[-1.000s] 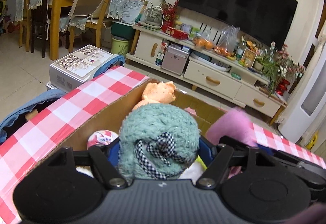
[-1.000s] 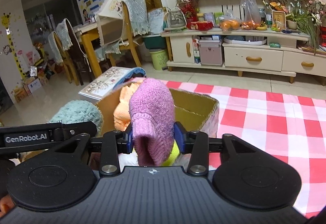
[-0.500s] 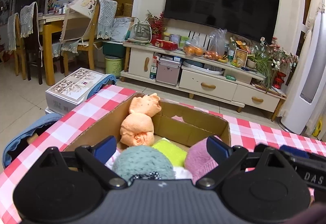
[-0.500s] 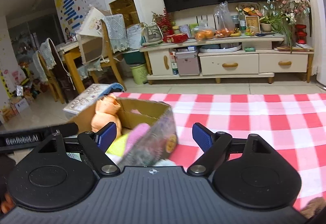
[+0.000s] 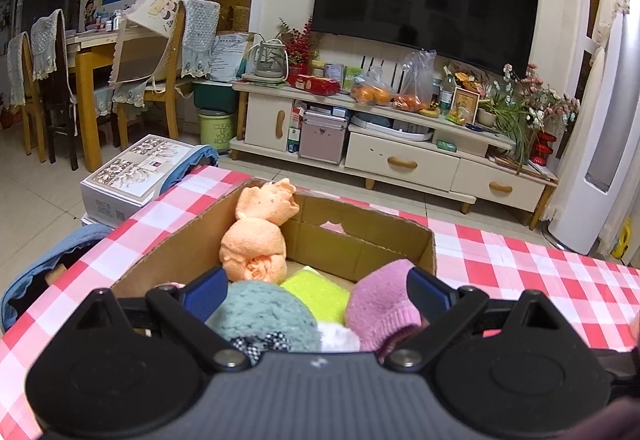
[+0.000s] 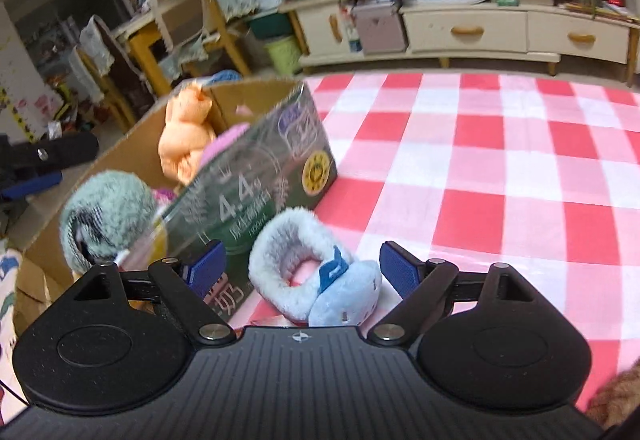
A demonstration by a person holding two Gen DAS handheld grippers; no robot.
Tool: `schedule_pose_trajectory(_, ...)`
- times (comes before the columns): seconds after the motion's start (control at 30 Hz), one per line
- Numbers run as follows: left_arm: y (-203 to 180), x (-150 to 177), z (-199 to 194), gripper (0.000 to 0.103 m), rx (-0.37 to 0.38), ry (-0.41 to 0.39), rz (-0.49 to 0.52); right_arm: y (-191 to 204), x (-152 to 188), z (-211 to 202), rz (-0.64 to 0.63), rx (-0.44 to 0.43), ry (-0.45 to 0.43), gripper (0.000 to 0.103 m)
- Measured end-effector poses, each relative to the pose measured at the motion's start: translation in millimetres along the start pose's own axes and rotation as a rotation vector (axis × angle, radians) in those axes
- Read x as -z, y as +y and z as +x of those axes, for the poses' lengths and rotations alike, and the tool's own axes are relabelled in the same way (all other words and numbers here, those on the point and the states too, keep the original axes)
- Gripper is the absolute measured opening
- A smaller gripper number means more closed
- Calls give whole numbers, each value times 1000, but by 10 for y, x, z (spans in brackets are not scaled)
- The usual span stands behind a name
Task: Organize soft objects
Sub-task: 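Grasp the light-blue plush slipper with the right gripper and lift it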
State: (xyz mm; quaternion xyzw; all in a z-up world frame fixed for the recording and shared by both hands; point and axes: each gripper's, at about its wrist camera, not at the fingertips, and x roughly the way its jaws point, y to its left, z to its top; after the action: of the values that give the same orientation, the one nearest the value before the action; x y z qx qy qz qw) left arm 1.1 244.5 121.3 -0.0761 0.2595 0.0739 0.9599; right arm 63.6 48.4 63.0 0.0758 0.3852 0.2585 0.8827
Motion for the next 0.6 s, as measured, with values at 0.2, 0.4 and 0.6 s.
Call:
schedule_pose_trajectory(0.2,-91,16,20,96,3,9,17,-4,-29,88,-66,1,51,103)
schedule_pose_trajectory(0.4,-196,46,40,96,2,17,48,-15,-21,231,-141,39,84,103)
schedule_pose_trajectory(0.6,-291,75,48,96,19,34,60,-167,19,287,-95,45,59,103)
